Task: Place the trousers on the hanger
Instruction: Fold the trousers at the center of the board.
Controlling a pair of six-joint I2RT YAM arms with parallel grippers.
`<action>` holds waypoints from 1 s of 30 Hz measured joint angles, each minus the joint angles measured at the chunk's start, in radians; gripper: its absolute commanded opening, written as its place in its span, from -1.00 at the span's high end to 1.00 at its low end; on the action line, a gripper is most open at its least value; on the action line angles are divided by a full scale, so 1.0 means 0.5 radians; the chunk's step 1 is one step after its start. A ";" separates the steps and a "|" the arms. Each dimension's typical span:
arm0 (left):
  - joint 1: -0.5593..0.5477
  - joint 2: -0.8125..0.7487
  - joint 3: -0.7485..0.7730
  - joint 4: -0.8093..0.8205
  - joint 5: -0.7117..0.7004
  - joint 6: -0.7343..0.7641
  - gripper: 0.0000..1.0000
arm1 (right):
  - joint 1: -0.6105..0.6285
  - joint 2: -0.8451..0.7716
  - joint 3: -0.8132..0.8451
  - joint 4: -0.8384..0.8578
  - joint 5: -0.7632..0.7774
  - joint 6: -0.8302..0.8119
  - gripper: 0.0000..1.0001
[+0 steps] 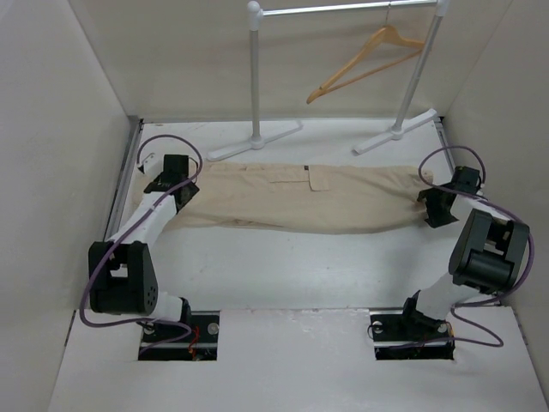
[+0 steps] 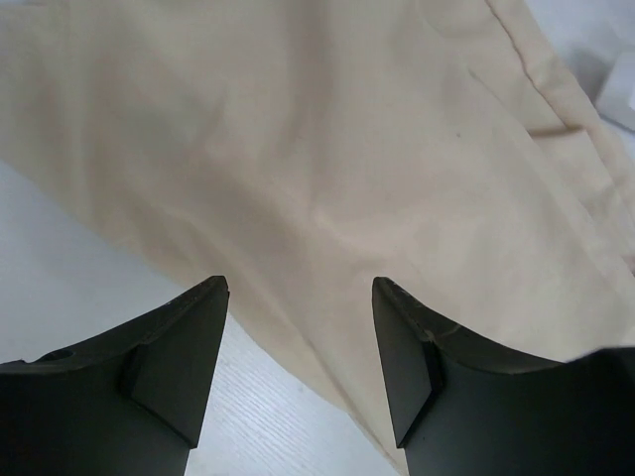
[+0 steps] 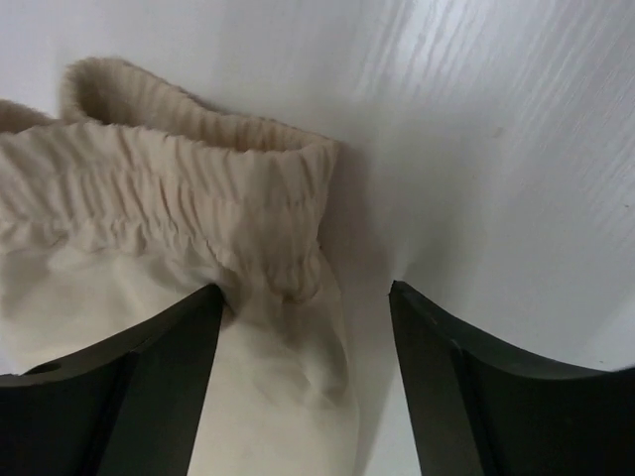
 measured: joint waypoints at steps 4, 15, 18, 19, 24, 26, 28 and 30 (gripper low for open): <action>-0.105 -0.047 0.000 -0.001 0.018 -0.001 -0.16 | 0.002 0.114 0.034 0.031 -0.087 0.074 0.21; -0.325 -0.270 0.000 -0.063 0.028 -0.004 -0.16 | -0.023 -0.161 -0.050 -0.014 -0.037 0.164 0.89; -0.439 -0.330 0.000 -0.112 0.029 -0.019 -0.15 | -0.119 -0.542 -0.045 -0.135 0.063 0.098 0.88; -0.481 -0.349 -0.001 -0.132 0.029 -0.029 -0.15 | -0.153 -0.657 -0.030 -0.169 0.100 0.077 0.86; -0.757 -0.456 0.002 -0.263 0.027 -0.107 -0.15 | -0.201 -1.082 0.146 -0.277 0.198 -0.038 0.83; -0.883 -0.487 0.024 -0.330 0.024 -0.143 -0.15 | -0.150 -1.162 0.243 -0.291 0.195 -0.103 0.83; -0.994 -0.512 0.073 -0.394 0.021 -0.168 -0.15 | -0.050 -1.209 0.333 -0.307 0.181 -0.164 0.84; -1.056 -0.550 0.137 -0.453 0.021 -0.177 -0.17 | 0.109 -1.244 0.404 -0.327 0.175 -0.214 0.84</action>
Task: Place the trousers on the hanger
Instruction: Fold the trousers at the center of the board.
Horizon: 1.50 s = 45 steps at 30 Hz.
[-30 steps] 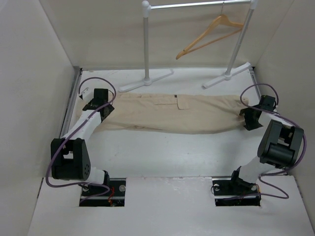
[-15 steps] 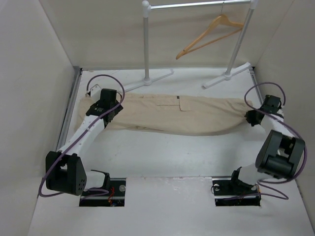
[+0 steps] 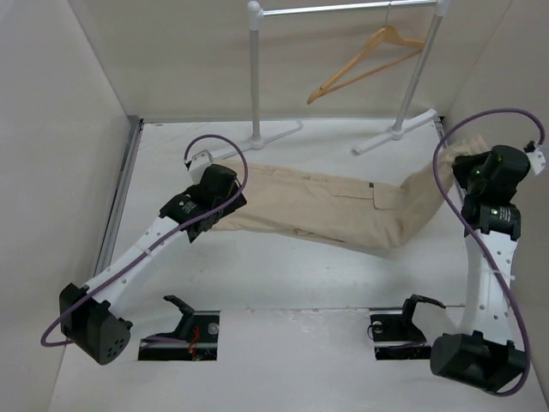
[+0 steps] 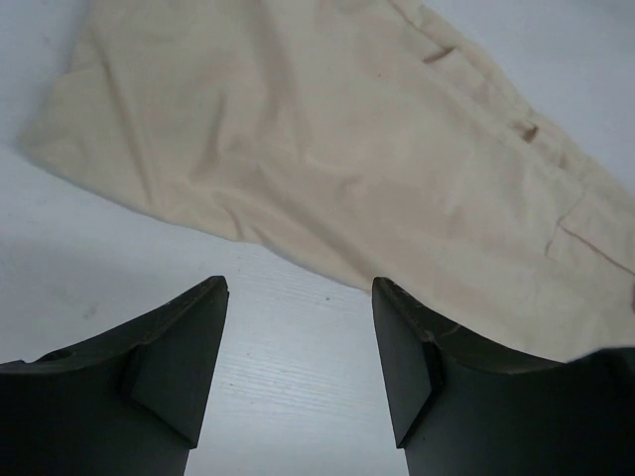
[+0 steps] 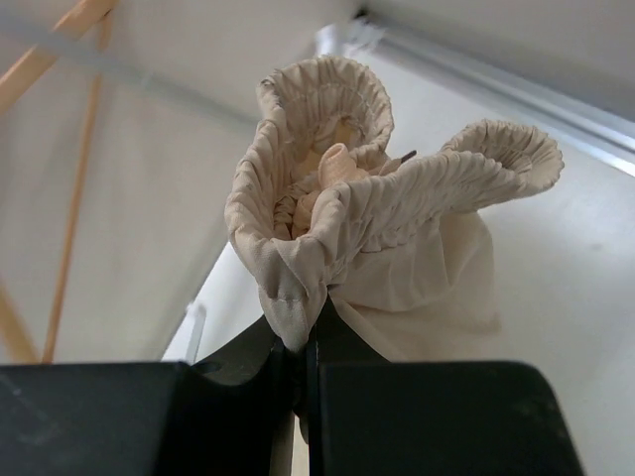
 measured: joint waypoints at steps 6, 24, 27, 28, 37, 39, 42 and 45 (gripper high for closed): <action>0.175 -0.304 0.167 -0.127 -0.004 0.037 -0.19 | 0.780 0.040 0.247 -0.129 0.092 -0.064 0.83; 1.360 -0.475 0.209 -0.102 0.301 0.054 -0.20 | 2.609 2.086 2.332 -0.291 0.560 0.110 -0.08; 1.494 -0.478 0.209 -0.092 0.349 0.053 -0.20 | 2.705 2.451 2.642 -0.290 0.488 0.153 -0.43; 1.534 -0.480 0.208 -0.091 0.363 0.054 -0.21 | 2.726 2.543 2.695 -0.294 0.439 0.164 -0.44; 1.469 -0.427 0.012 0.055 0.449 0.056 -0.20 | 2.618 2.241 1.785 -0.340 0.158 0.121 0.12; 1.312 -0.291 -0.018 0.110 0.455 0.063 -0.18 | 2.491 1.910 1.389 -0.269 0.127 0.092 0.53; 1.077 0.013 -0.029 0.240 0.470 0.089 -0.14 | 2.264 1.403 0.873 -0.129 0.121 0.084 0.68; 0.881 0.344 -0.003 0.339 0.480 0.141 -0.12 | 2.093 0.997 0.410 0.004 0.141 0.080 0.50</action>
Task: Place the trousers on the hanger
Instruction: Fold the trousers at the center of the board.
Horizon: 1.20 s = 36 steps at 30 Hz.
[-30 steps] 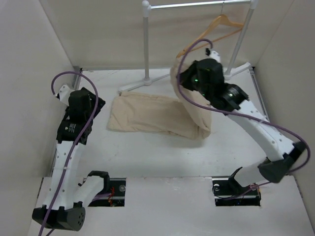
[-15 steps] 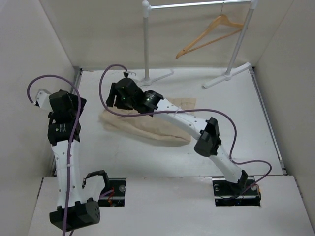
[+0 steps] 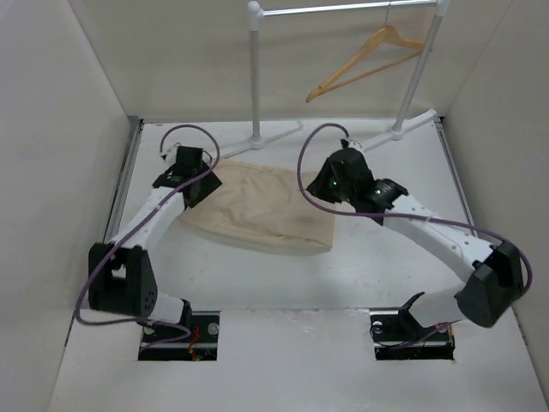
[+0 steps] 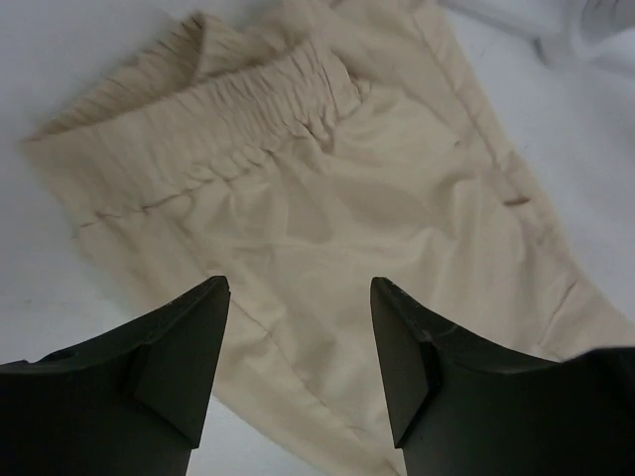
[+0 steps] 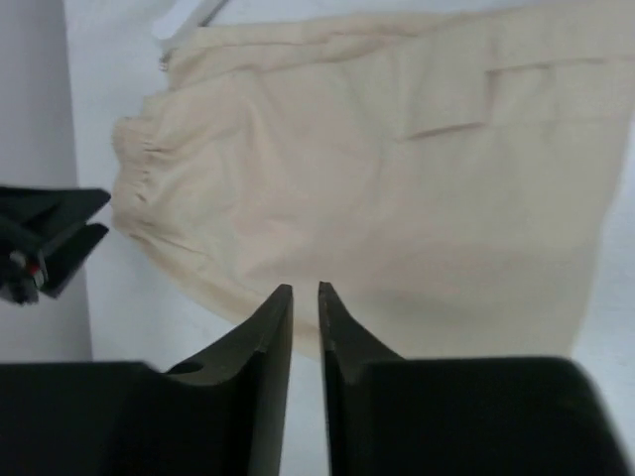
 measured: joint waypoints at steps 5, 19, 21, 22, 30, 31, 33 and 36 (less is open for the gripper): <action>-0.294 0.483 0.196 0.098 -0.011 0.127 -0.11 | -0.150 -0.314 -0.656 0.080 -0.066 -0.021 0.14; -0.172 0.954 0.285 0.369 -0.091 0.227 -0.08 | -0.182 -0.296 -0.870 0.298 -0.381 -0.059 0.83; -0.148 0.954 0.275 0.407 -0.105 0.227 -0.08 | -0.175 -0.180 -0.832 0.443 -0.428 -0.044 0.85; -0.137 0.954 0.261 0.427 -0.119 0.227 -0.08 | -0.174 -0.089 -0.819 0.532 -0.459 -0.028 0.86; -0.063 0.842 -0.007 0.541 -0.233 0.193 -0.09 | -0.204 0.251 -1.254 1.048 -0.609 0.224 0.88; -0.052 0.783 -0.077 0.550 -0.243 0.175 -0.09 | -0.217 0.231 -1.301 1.115 -0.623 0.250 0.88; -0.034 0.658 -0.217 0.539 -0.255 0.144 -0.10 | -0.234 0.204 -1.379 1.212 -0.637 0.278 0.87; -0.031 0.468 -0.380 0.455 -0.261 0.116 -0.14 | -0.253 0.151 -1.471 1.298 -0.667 0.301 0.82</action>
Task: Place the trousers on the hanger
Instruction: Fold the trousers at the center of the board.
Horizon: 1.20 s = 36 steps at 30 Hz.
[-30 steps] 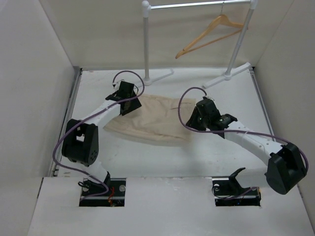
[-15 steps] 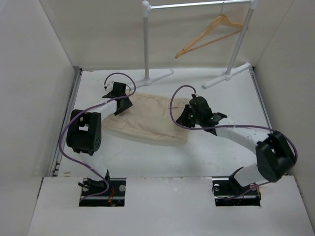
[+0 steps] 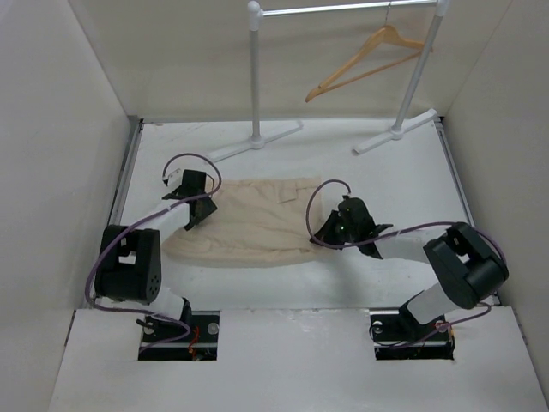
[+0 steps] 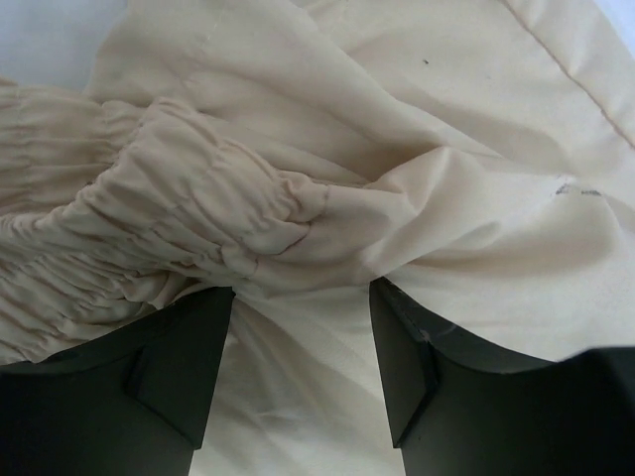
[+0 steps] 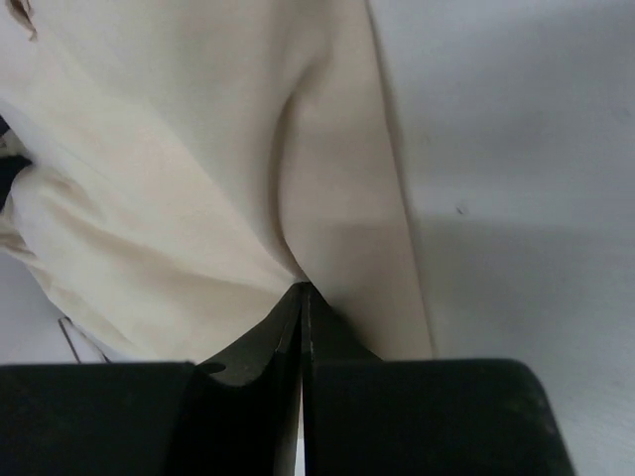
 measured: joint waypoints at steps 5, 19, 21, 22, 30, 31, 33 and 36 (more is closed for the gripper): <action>-0.012 -0.327 -0.030 -0.226 -0.021 0.018 -0.15 | -0.002 -0.312 -0.037 -0.280 0.010 -0.037 0.56; -1.189 -0.402 0.217 -0.193 -0.052 -0.288 0.60 | -0.225 0.300 1.138 -0.485 -0.080 -0.243 0.77; -1.330 -0.280 0.216 -0.092 -0.040 -0.350 0.60 | -0.260 0.514 1.242 -0.486 -0.101 -0.228 0.77; -1.376 -0.217 0.213 -0.044 -0.038 -0.378 0.60 | -0.277 0.604 1.276 -0.486 -0.108 -0.216 0.77; -1.505 0.021 -0.063 0.116 -0.040 -0.586 0.57 | -0.365 0.925 1.330 -0.491 -0.147 0.025 0.57; -1.513 0.006 -0.085 0.140 -0.052 -0.610 0.54 | -0.365 0.925 1.331 -0.489 -0.147 0.041 0.50; -1.523 -0.040 -0.092 0.137 -0.053 -0.636 0.45 | -0.365 0.923 1.343 -0.488 -0.150 0.066 0.20; -1.538 -0.137 -0.092 0.106 -0.052 -0.648 0.32 | -0.362 0.859 1.344 -0.507 -0.158 0.067 -0.11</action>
